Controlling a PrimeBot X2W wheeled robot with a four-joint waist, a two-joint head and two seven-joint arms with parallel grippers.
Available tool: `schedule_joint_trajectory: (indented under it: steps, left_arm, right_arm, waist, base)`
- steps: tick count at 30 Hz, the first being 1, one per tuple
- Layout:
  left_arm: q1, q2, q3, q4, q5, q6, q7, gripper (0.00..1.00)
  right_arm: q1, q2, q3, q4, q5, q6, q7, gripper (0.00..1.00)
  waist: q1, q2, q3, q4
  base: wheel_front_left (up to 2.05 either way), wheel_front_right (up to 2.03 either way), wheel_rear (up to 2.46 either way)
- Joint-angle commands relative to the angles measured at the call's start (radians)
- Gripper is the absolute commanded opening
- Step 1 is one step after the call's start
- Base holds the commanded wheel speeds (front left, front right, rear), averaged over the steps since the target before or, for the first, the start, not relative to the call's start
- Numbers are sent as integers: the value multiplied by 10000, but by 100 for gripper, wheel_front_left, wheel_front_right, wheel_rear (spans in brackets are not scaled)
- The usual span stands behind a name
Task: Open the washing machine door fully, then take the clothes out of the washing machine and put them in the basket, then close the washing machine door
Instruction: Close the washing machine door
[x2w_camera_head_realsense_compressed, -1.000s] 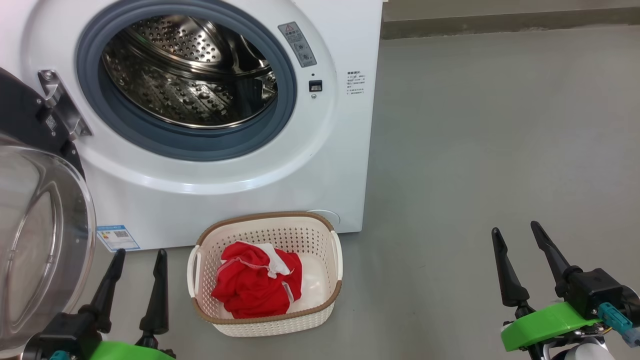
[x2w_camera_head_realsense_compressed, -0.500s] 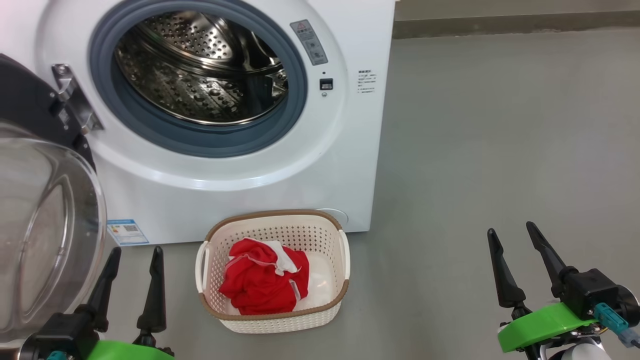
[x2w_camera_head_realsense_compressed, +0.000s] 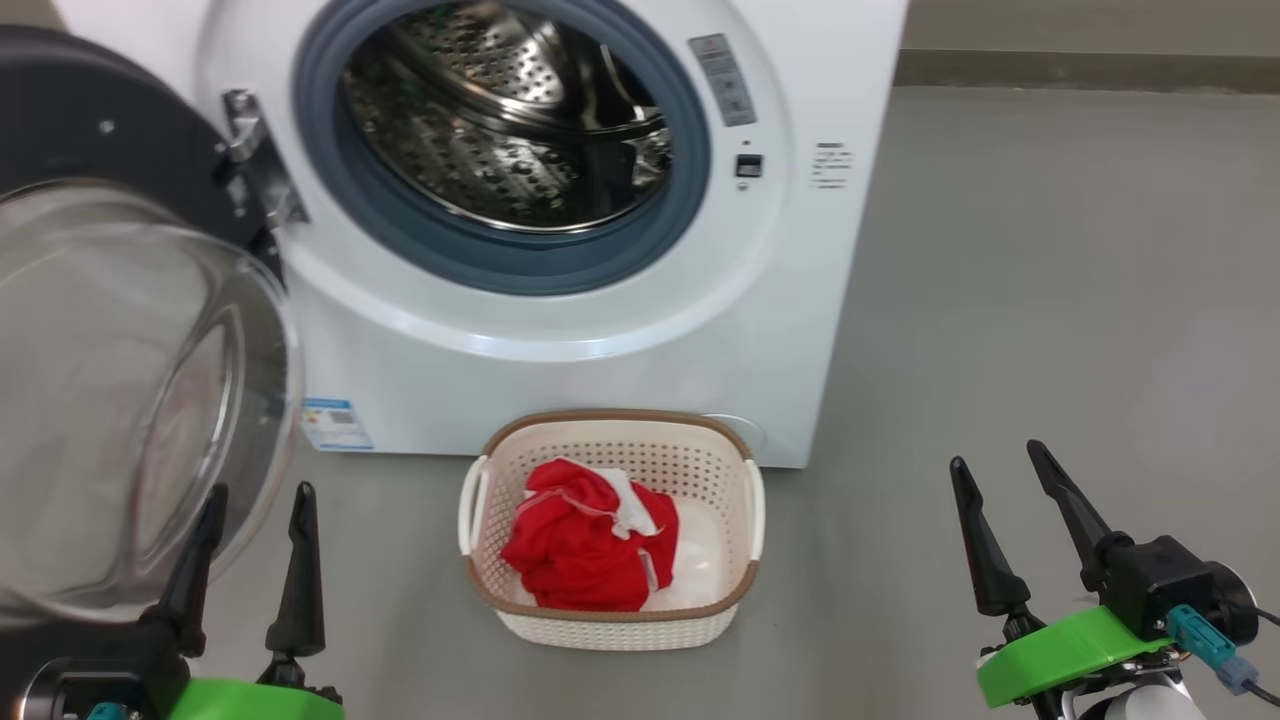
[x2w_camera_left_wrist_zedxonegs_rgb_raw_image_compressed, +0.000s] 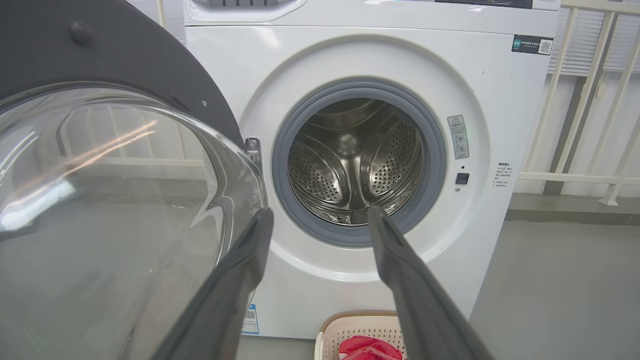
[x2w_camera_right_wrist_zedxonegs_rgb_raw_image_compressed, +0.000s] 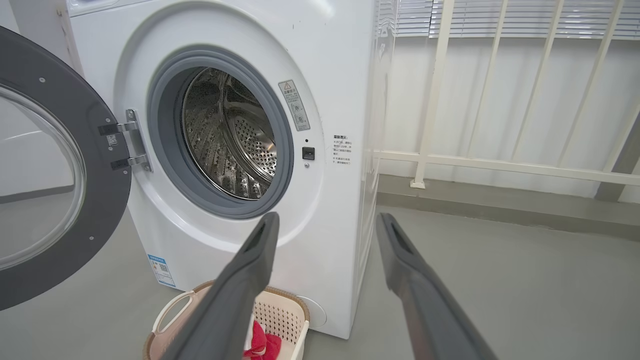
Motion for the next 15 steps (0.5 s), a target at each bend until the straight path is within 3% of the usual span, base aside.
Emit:
schedule_joint_trajectory:
  steps: [1, 15]
  left_arm:
    - [-107, 80, 398, -352, 130, -51, -120, 100]
    - [65, -79, 499, -524, 323, 23, -120, 100]
  right_arm:
    - [-398, -81, 296, -287, -48, 62, -63, 100]
    - [-552, -161, 638, -341, 19, 62, -63, 100]
  waist:
    - [0, 0, 36, 484]
    - [0, 0, -144, 2108]
  base:
    - [0, 0, 0]
    - [0, 0, 0]
